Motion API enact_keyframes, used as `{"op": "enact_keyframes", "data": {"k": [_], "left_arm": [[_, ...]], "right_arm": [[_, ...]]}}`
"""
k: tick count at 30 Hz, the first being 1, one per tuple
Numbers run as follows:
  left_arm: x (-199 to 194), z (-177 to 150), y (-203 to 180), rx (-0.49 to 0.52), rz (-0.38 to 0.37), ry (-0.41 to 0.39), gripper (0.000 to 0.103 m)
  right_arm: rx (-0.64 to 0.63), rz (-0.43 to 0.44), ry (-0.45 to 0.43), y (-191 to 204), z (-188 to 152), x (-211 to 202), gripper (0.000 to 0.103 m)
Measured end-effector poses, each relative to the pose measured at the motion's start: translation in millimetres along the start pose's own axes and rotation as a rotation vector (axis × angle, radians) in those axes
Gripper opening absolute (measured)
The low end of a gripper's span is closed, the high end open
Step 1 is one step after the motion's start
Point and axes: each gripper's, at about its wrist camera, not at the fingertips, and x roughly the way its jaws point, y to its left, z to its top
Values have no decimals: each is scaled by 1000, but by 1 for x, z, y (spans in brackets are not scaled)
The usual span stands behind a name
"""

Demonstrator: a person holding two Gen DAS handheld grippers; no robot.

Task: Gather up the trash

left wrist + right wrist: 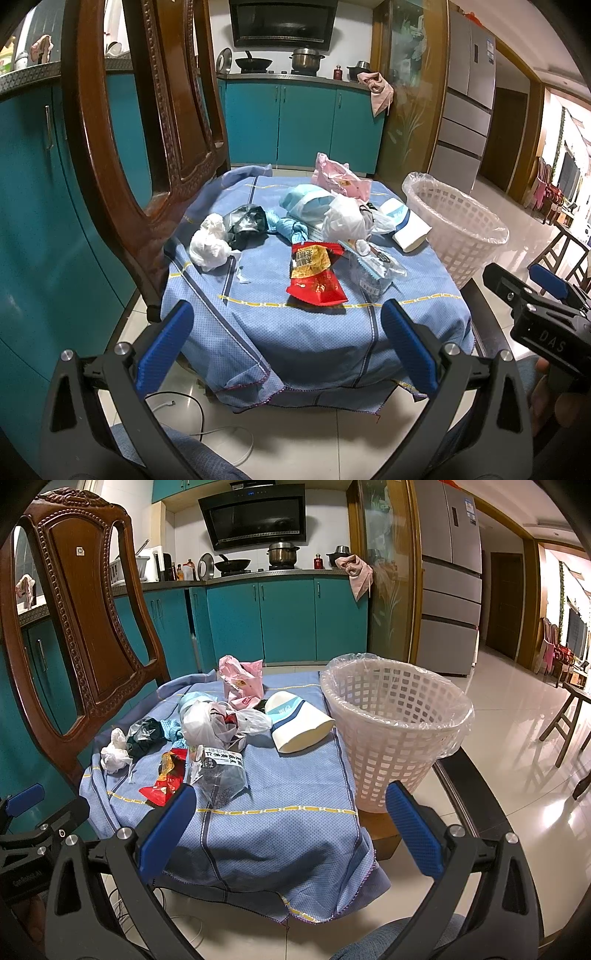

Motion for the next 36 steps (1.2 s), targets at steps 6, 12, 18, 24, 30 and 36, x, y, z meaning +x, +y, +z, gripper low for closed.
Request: {"op": "enact_keyframes", "data": {"k": [6, 12, 18, 24, 30, 36], "left_arm": [[-1, 0, -1, -1, 1, 1, 100], [-1, 0, 0, -1, 1, 2, 100], [0, 0, 0, -2, 1, 2, 100], [0, 0, -1, 0, 1, 2, 100], [0, 0, -1, -1, 1, 3, 100], [0, 1, -1, -1, 0, 3, 100]], "right_arm": [[1, 0, 0, 0, 0, 0, 100], [0, 1, 0, 0, 0, -1, 100], [-1, 2, 0, 0, 1, -1, 100], [0, 2, -1, 0, 0, 0, 100], [-1, 3, -1, 0, 0, 0, 100], [6, 6, -1, -2, 0, 0, 100]]}}
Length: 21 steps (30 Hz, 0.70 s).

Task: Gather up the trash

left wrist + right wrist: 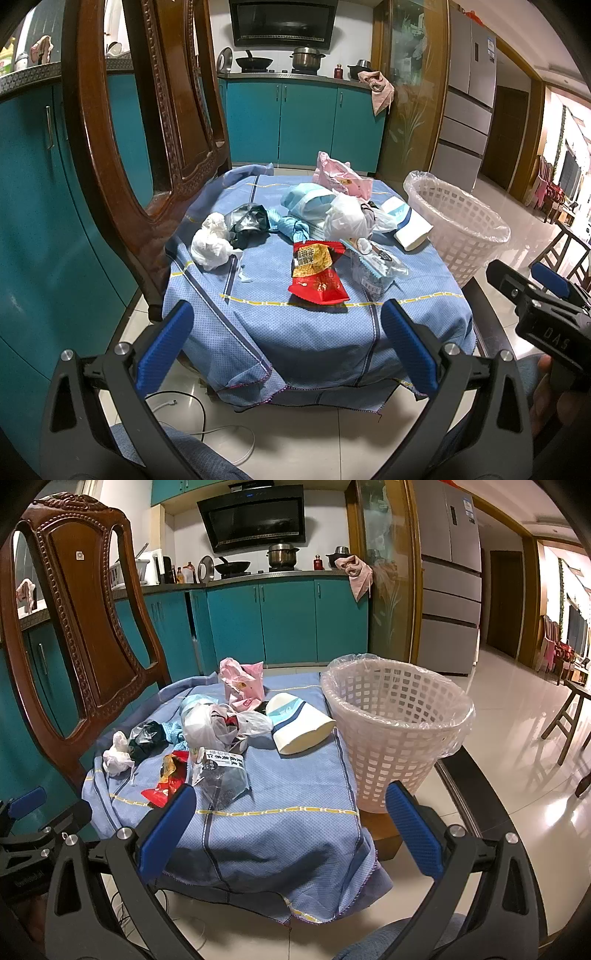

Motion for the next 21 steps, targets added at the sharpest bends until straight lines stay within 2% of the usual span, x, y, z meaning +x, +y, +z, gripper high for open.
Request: {"op": "enact_keyframes", "data": {"k": [21], "left_arm": [[-1, -1, 1, 3, -1, 3, 100]], "right_arm": [[3, 14, 1, 4, 0, 0, 100]]}}
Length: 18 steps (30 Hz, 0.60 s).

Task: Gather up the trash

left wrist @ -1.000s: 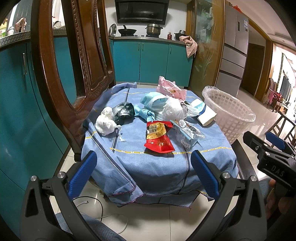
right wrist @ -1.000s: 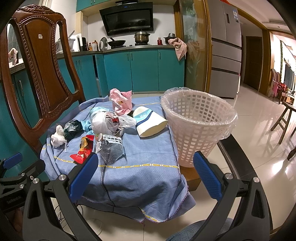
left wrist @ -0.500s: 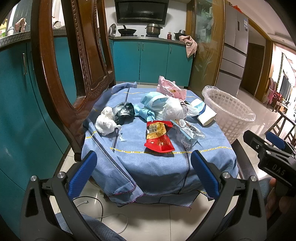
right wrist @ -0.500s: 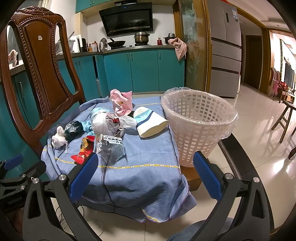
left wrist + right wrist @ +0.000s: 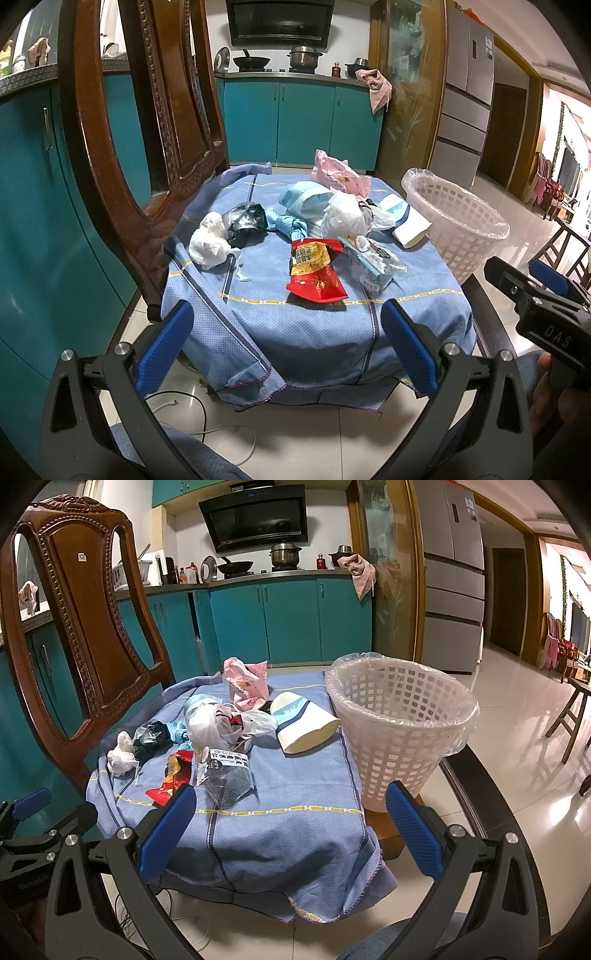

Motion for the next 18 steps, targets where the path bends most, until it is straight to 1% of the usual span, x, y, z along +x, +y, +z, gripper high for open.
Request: {"op": "enact_keyframes", "data": {"k": [5, 8, 13, 16, 18], "left_arm": [[0, -2, 0, 10, -9, 6, 100], [5, -1, -4, 31, -12, 25, 100], [29, 5, -12, 58, -27, 88, 100], [44, 10, -19, 99, 0, 96, 100], [56, 14, -24, 123, 6, 112, 100]], "right_arm": [[3, 16, 2, 0, 1, -1, 100], [3, 22, 4, 1, 1, 0, 100], [10, 44, 9, -1, 0, 1, 100], [20, 61, 16, -4, 0, 2, 100], [26, 70, 23, -7, 0, 3, 100]]}}
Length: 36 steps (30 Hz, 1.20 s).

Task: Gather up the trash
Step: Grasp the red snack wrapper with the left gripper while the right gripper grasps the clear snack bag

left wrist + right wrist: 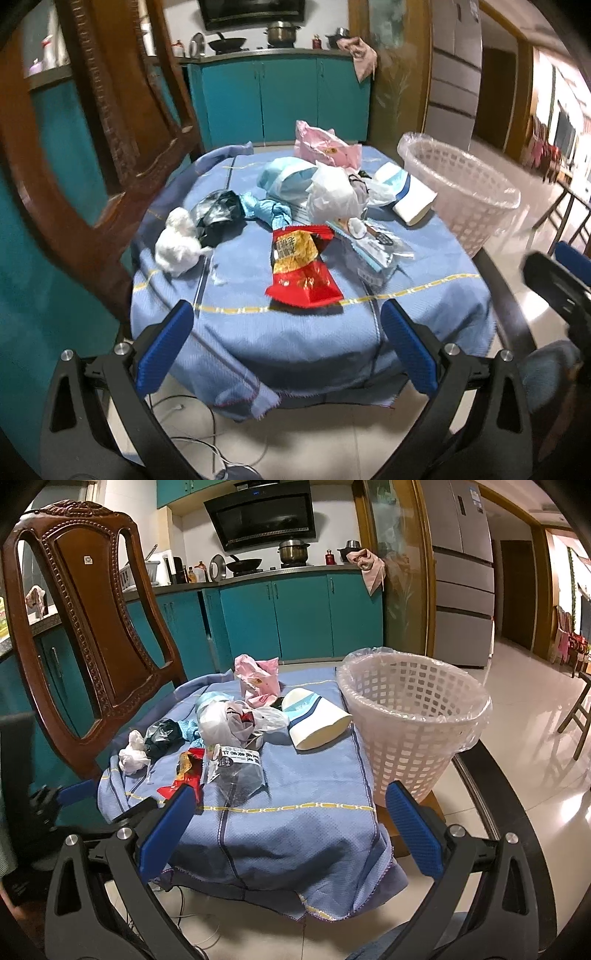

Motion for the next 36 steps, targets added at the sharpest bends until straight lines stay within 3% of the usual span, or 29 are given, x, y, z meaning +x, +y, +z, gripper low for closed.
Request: {"op": "enact_keyframes", "data": {"k": [6, 13, 14, 15, 17, 19, 20, 21, 28, 32, 35, 36], "left_arm": [[48, 22, 5, -37, -15, 109, 88], [96, 33, -5, 28, -33, 203, 66], [102, 32, -5, 32, -39, 225, 58], [104, 31, -5, 30, -48, 238, 56], [100, 32, -1, 14, -66, 221, 42], [91, 34, 5, -7, -73, 188, 36], [82, 35, 10, -21, -69, 155, 19], [76, 35, 14, -28, -67, 138, 9], [28, 42, 35, -65, -49, -42, 6], [21, 44, 42, -96, -85, -59, 4], [19, 47, 40, -93, -101, -64, 4], [17, 47, 40, -93, -110, -63, 4]], "right_arm": [[8, 19, 13, -2, 0, 3, 100], [10, 18, 33, -4, 1, 10, 100], [5, 18, 39, -3, 1, 12, 100], [-1, 18, 45, -2, 2, 15, 100], [-17, 27, 66, 0, 3, 24, 100], [-35, 39, 95, 4, 4, 35, 100], [-44, 47, 109, 7, 4, 41, 100], [-54, 58, 120, 10, 5, 48, 100], [-76, 141, 248, 36, 11, 100, 100], [-141, 113, 245, 56, 19, 125, 100], [-158, 108, 295, 63, 19, 150, 100], [-165, 105, 311, 64, 18, 155, 88]]}}
